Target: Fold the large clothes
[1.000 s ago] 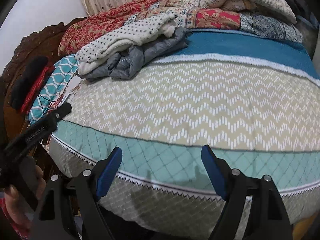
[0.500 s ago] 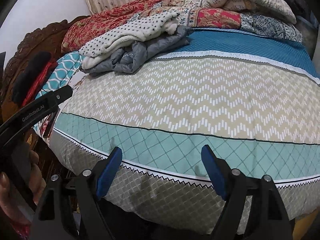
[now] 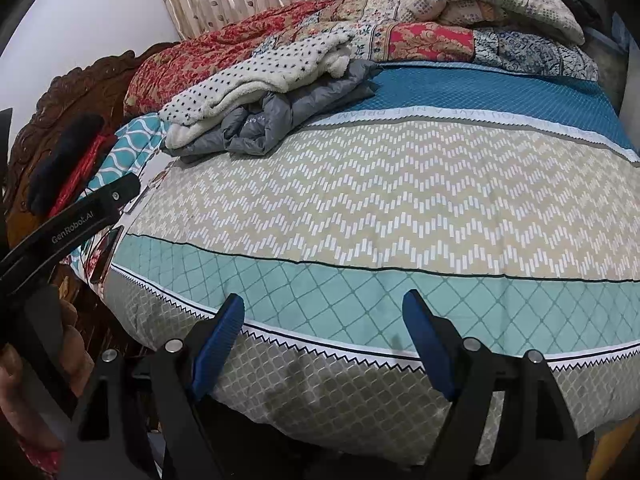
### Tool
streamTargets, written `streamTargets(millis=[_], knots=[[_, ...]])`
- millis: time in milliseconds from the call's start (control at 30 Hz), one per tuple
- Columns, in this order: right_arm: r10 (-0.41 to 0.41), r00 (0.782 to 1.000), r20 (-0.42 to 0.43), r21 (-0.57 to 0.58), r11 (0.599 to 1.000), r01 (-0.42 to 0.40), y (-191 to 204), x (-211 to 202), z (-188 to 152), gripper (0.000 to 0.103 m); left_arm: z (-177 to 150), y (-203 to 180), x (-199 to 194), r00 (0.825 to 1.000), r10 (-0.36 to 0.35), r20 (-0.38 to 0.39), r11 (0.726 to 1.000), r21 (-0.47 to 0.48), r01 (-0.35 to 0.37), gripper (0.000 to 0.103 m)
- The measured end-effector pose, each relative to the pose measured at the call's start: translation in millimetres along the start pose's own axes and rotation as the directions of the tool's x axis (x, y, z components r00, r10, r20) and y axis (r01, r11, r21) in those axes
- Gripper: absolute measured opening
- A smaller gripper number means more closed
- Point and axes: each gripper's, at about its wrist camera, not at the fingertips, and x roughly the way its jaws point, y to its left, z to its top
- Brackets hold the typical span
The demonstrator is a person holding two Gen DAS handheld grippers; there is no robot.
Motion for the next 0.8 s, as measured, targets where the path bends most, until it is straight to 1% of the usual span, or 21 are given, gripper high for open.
streamTargets(millis=[33,100,167,267,433,600,633,700,800], knots=[[-0.008,1.0,0.01,0.0,1.0,0.008,-0.7,-1.8,-0.2,0.071,0.5,-0.6,-1.8,1.0,0.0,0.005,1.0,0.0,0.0,0.097],[-0.01,1.0,0.019,-0.001,1.0,0.01,-1.8,-4.0,0.1,0.071,3.8,-3.1,-4.4,0.999,-0.035,-0.005,0.999,0.008,0.035,0.097],[-0.011,1.0,0.025,-0.001,1.0,0.011,-3.2,-5.2,-0.4,0.071,7.1,-6.4,-6.7,0.999,-0.044,-0.011,0.999,0.019,0.044,0.097],[-0.005,1.0,0.017,-0.002,1.0,0.005,-4.3,-3.9,-1.3,0.071,10.7,-8.8,-12.2,1.0,-0.023,0.012,0.999,0.024,0.023,0.097],[0.004,1.0,0.014,0.002,1.0,-0.004,-7.1,-3.4,-2.4,0.071,12.7,-8.1,-15.8,1.0,0.006,0.012,1.0,0.02,-0.006,0.097],[0.008,1.0,0.018,0.008,1.0,-0.008,-7.9,-4.4,-2.9,0.071,14.2,-9.0,-18.4,1.0,0.018,0.014,1.0,0.022,-0.018,0.097],[0.008,1.0,0.017,0.009,1.0,-0.009,-8.3,-4.4,-3.0,0.071,14.7,-9.0,-18.4,1.0,0.027,0.011,0.999,0.025,-0.027,0.097],[0.009,1.0,0.017,0.013,1.0,-0.009,-8.6,-4.0,-3.1,0.071,17.0,-10.5,-18.0,0.998,0.069,-0.007,0.997,0.035,-0.068,0.097],[0.011,1.0,0.021,0.018,1.0,-0.011,-8.7,-4.0,-3.1,0.071,19.6,-9.5,-19.9,0.998,0.065,0.0,0.997,0.034,-0.065,0.097]])
